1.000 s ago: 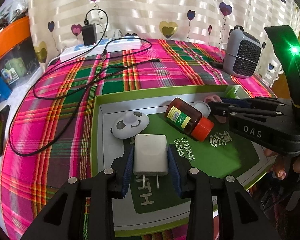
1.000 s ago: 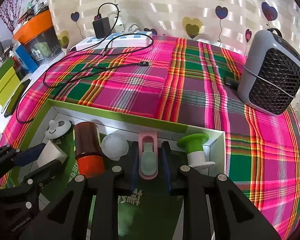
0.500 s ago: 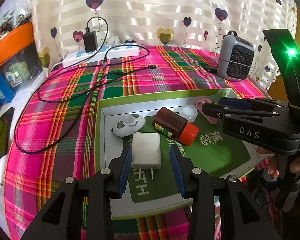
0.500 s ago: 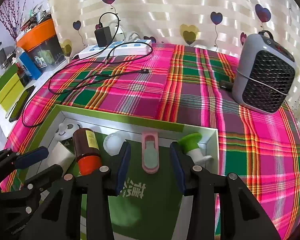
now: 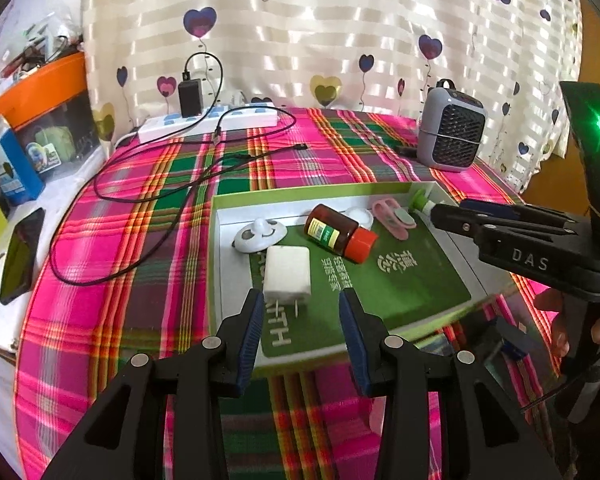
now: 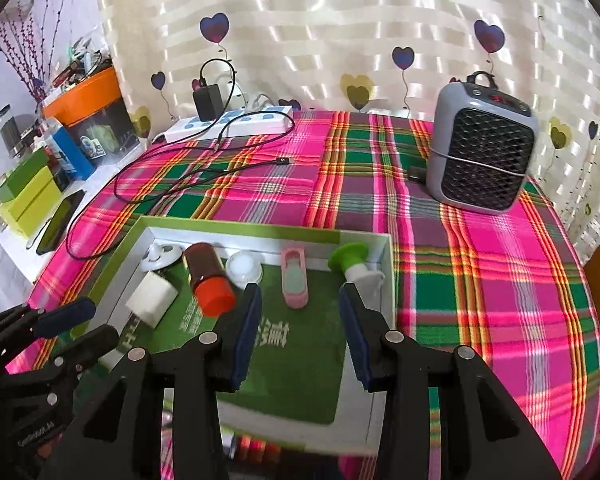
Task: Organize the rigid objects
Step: 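Open the left tool to release the charger while the right tool releases the pink clip, then move both tools back toward the pink hook clip and blue USB stick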
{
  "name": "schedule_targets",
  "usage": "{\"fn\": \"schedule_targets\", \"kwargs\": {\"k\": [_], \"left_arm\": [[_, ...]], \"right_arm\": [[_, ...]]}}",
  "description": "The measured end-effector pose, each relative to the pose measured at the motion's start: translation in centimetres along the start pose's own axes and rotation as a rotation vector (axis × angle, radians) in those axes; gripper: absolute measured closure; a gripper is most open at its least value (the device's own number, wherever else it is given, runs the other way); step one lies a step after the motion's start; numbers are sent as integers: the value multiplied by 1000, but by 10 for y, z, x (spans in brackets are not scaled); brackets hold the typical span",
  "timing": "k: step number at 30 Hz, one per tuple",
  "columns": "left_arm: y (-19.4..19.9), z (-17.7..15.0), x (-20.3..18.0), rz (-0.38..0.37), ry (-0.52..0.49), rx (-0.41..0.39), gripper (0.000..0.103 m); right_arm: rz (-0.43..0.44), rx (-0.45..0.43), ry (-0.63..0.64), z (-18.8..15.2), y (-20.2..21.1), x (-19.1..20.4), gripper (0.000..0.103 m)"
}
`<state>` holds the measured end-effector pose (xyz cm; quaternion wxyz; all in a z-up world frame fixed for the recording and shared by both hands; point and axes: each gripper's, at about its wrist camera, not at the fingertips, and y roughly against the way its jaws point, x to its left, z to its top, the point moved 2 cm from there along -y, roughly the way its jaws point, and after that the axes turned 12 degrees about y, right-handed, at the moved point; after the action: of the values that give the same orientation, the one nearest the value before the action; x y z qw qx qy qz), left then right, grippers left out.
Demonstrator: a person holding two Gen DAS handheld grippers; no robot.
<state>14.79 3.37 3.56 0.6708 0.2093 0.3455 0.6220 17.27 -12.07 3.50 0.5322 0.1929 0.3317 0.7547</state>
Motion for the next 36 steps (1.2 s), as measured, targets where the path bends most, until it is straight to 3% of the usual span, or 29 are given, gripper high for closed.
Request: {"fn": "schedule_targets", "kwargs": {"k": [15,28,36], "left_arm": [[35,-34,7,-79,19,-21,65],[37,-61,-3,-107,-11,20,65],[32,-73,-14,-172,-37,72,65]], "right_arm": [[-30,-58,-15,-44,47,5,62],[-79,-74,-7,-76,74,8,62],[-110,-65,-18,-99,84,5,62]]}}
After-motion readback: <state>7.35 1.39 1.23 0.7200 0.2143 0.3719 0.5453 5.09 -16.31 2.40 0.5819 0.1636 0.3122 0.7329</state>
